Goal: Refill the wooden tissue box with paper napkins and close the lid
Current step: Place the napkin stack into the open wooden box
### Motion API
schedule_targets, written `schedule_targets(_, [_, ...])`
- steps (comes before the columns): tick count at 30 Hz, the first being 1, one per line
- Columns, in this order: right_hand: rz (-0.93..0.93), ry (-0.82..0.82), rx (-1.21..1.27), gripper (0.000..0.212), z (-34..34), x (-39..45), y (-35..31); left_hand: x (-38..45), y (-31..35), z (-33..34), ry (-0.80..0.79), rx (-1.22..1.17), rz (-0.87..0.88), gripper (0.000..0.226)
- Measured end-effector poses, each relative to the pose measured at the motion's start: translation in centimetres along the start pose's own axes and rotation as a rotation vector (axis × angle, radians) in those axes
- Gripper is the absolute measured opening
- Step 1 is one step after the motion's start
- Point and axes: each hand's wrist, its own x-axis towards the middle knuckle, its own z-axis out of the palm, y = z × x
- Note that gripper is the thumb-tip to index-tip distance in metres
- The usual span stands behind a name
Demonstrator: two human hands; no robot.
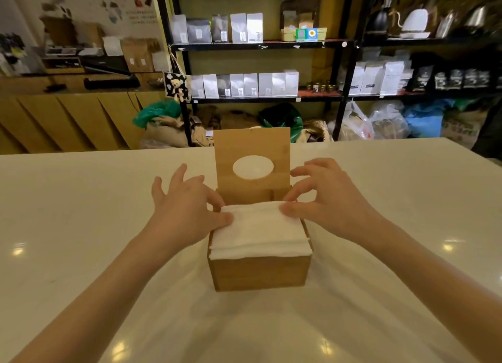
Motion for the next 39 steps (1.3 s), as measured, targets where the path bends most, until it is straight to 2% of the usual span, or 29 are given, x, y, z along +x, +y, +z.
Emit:
schedule_targets(7, [0.085, -0.148, -0.180, 0.014, 0.8, 0.7, -1.4, 1.4, 1.2, 0.5, -0.076, 0.238, 0.028, 0.010])
schedule_targets(22, [0.152, -0.152, -0.410, 0.012, 2.6, 2.2, -2.4, 2.4, 1.6, 2.5, -0.013, 0.427, 0.009, 0.013])
schedule_targets(26, [0.152, -0.132, -0.497, 0.014, 3.1, 1.7, -2.8, 2.1, 1.7, 2.4, -0.045, 0.415, 0.019, 0.021])
schedule_targets(30, [0.135, -0.111, -0.602, 0.024, 3.5, 0.4, -3.2, 1.5, 0.8, 1.6, -0.129, 0.358, 0.061, 0.042])
schedule_targets(32, [0.135, -0.154, -0.567, 0.026, 2.9, 0.2, -2.9, 1.0, 0.6, 1.0, -0.124, 0.336, 0.068, 0.044])
schedule_targets(35, [0.161, -0.300, -0.343, 0.031, 1.8, 0.5, -2.4, 0.5, 0.8, 0.5, -0.083, 0.282, 0.080, 0.038])
schedule_targets(37, [0.173, -0.379, -0.276, 0.033, 1.5, 0.6, -2.2, 0.3, 1.0, 0.7, -0.130, 0.284, 0.093, 0.034])
schedule_targets(39, [0.183, -0.417, -0.290, 0.034, 1.6, 0.6, -2.1, 0.2, 1.1, 1.2, -0.199, 0.383, 0.076, 0.033])
